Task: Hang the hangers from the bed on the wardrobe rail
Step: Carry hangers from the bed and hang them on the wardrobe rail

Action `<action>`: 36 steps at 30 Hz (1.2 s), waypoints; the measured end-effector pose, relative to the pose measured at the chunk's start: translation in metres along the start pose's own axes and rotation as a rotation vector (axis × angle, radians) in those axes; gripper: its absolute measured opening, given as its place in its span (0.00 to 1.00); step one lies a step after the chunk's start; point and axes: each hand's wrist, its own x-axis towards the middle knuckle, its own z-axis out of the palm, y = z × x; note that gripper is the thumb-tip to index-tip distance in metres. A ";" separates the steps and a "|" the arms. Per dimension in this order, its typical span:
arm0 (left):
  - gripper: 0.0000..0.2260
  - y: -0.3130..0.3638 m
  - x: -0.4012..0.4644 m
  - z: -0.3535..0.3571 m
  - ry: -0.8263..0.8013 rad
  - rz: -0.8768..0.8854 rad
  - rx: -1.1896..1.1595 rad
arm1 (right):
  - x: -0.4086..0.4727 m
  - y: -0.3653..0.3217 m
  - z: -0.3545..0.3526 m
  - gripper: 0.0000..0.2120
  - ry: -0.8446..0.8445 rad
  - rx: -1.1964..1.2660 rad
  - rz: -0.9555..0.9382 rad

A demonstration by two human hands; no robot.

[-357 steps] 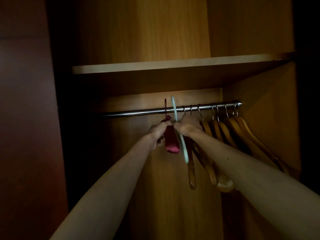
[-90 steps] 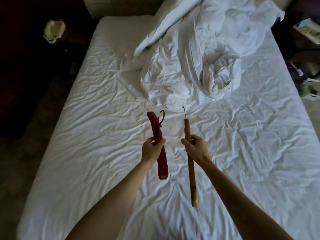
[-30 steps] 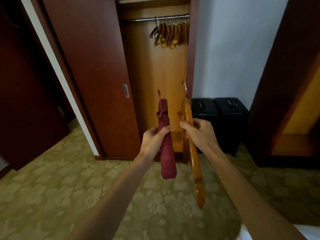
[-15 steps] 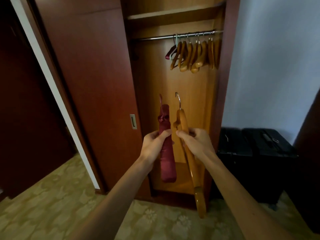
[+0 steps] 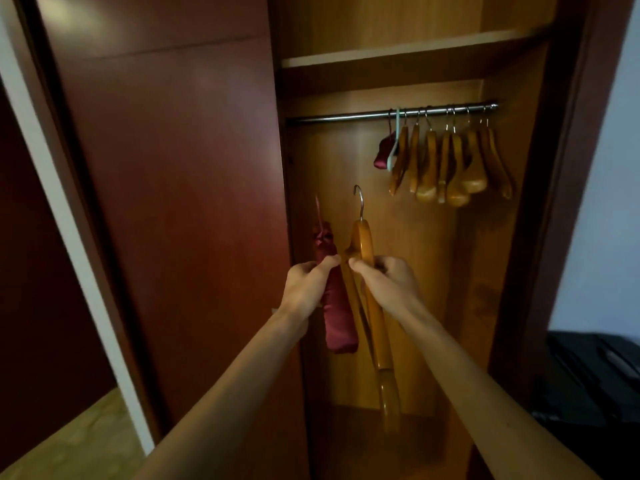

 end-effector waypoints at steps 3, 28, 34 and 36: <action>0.14 0.020 0.072 -0.009 -0.033 0.002 -0.013 | 0.067 -0.016 0.023 0.12 0.064 -0.025 0.000; 0.15 0.168 0.447 0.080 -0.239 0.074 0.105 | 0.456 -0.102 -0.045 0.14 0.256 -0.597 0.034; 0.08 0.170 0.472 0.101 -0.237 0.055 0.113 | 0.481 -0.094 -0.050 0.14 0.257 -0.608 0.054; 0.07 0.167 0.479 0.109 -0.250 0.051 0.126 | 0.485 -0.090 -0.053 0.16 0.264 -0.618 0.054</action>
